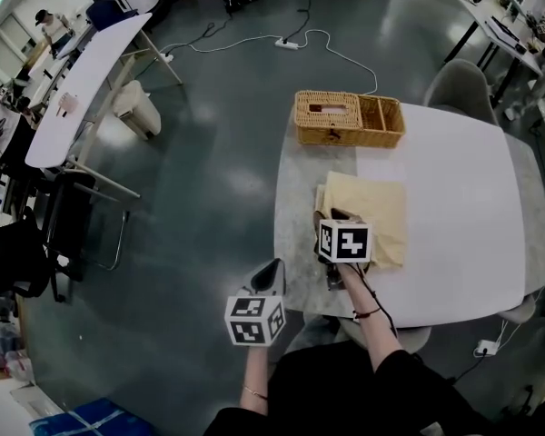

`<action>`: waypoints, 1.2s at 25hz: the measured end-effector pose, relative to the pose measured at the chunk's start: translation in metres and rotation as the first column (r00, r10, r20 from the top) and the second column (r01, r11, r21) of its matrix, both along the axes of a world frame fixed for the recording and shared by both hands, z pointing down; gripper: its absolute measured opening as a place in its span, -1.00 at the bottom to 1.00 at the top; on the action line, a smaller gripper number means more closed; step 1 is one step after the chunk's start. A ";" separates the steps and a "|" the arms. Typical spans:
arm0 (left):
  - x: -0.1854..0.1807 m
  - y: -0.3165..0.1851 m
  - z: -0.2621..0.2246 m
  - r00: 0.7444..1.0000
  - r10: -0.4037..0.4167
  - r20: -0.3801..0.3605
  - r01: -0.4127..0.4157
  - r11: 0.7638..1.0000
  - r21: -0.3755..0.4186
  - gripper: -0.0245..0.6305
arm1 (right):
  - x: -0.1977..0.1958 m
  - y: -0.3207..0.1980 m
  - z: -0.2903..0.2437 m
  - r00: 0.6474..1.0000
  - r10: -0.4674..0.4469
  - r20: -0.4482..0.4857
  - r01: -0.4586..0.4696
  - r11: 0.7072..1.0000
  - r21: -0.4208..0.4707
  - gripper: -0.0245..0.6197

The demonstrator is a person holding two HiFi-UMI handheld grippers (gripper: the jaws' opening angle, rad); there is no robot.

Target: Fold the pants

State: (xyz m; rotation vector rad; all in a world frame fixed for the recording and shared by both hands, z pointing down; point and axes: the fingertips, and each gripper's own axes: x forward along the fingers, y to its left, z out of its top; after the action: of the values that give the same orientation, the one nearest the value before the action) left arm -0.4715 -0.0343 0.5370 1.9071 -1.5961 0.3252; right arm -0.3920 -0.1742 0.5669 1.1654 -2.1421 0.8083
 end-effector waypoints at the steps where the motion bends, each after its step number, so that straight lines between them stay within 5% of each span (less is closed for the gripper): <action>1: 0.000 0.000 -0.001 1.000 -0.001 0.000 0.001 1.000 0.001 -0.90 | -0.002 0.001 -0.002 1.000 -0.007 0.011 0.006 1.000 0.011 -0.47; 8: 0.008 -0.005 -0.007 1.000 0.008 0.006 -0.008 1.000 0.009 -0.90 | 0.000 0.012 -0.032 0.983 -0.076 0.169 0.063 0.995 0.081 -0.37; 14: 0.030 -0.014 -0.020 0.999 0.036 0.014 -0.037 0.999 0.032 -0.90 | 0.030 0.022 -0.067 0.919 -0.124 0.375 0.098 0.991 0.089 -0.38; 16: 0.038 -0.016 -0.027 0.999 0.041 0.018 -0.042 0.998 0.048 -0.90 | 0.043 0.026 -0.077 0.898 -0.150 0.413 0.125 0.988 0.088 -0.52; 22: 0.071 -0.020 -0.051 0.998 0.054 0.024 -0.056 0.993 0.104 -0.90 | 0.095 0.037 -0.104 0.885 -0.219 0.411 0.166 0.973 0.160 -0.81; 30: 0.110 -0.021 -0.083 0.996 0.073 0.047 -0.081 0.975 0.206 -0.90 | 0.157 0.053 -0.139 0.871 -0.270 0.411 0.164 0.947 0.275 -0.86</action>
State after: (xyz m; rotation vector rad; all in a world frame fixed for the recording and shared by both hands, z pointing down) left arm -0.3617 -0.0549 0.4542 2.1367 -1.6395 0.2364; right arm -0.2345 -0.1216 0.4278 0.8759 -2.7545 0.7930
